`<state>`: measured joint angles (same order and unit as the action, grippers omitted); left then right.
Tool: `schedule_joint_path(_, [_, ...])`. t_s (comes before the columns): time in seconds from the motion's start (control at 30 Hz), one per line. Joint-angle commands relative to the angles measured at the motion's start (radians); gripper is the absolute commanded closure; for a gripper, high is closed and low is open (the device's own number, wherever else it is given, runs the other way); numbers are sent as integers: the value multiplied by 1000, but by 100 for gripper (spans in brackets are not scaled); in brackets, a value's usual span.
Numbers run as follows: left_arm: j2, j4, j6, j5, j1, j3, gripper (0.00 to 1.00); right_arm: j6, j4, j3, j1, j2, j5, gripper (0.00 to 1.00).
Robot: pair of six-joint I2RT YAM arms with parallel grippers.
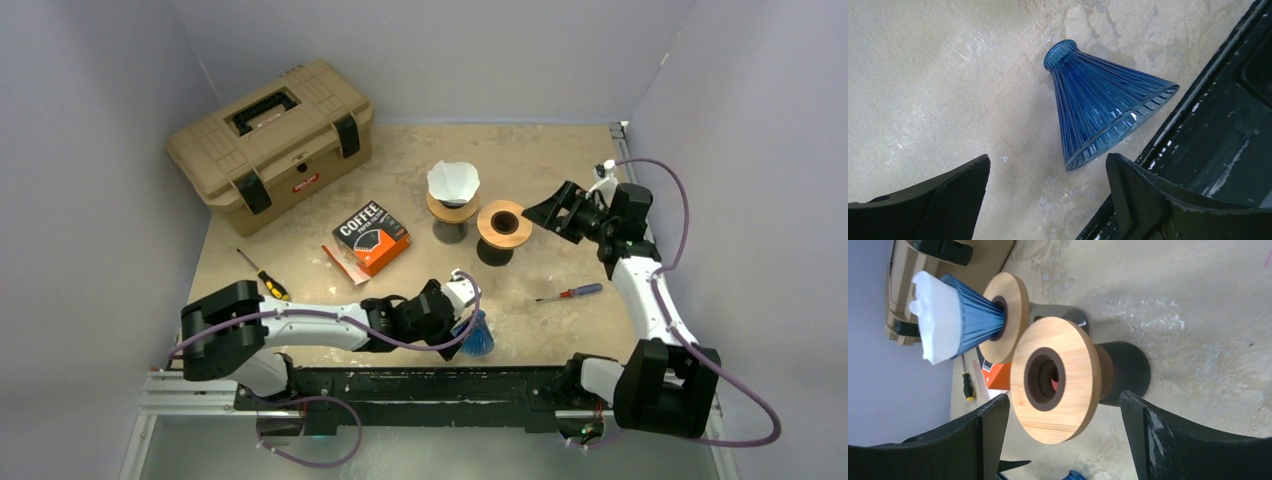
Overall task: Place the coffee filter in the dripper
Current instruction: Place the dripper holder onto the coffee server, then pick up the coffee dripper from the center of the board.
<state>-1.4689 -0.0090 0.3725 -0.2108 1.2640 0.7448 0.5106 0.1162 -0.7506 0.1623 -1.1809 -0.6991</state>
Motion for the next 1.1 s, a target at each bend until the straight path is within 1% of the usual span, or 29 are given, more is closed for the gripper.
schedule_joint_path(0.0, [-51,106,-24,-47,9,35,18,-39,53,-81,-5,55,67,15])
schedule_joint_path(0.1, [-70,153,-13,-56,11,27,25,-44,70,-108,-5,65,56,15])
schedule_joint_path(0.2, [-93,186,-8,-49,11,27,37,-49,87,-126,-4,64,40,15])
schedule_joint_path(0.33, [-115,200,8,-41,11,36,50,-49,94,-142,-4,67,21,16])
schedule_joint_path(0.4, [-114,203,21,-44,11,36,57,-43,94,-148,-4,65,9,16])
schedule_joint_path(0.47, [-116,202,30,-40,11,39,66,-32,88,-153,-5,61,-9,16])
schedule_joint_path(0.57, [-113,198,41,-38,11,45,85,-15,84,-159,-5,67,-28,16])
schedule_joint_path(0.7, [-97,182,43,-41,11,61,100,-8,89,-176,-6,77,-32,16])
schedule_joint_path(0.9, [-59,169,41,-62,11,74,100,22,77,-194,-35,82,-32,17])
schedule_joint_path(1.07, [-15,157,54,-90,9,77,100,16,109,-240,-151,91,72,17])
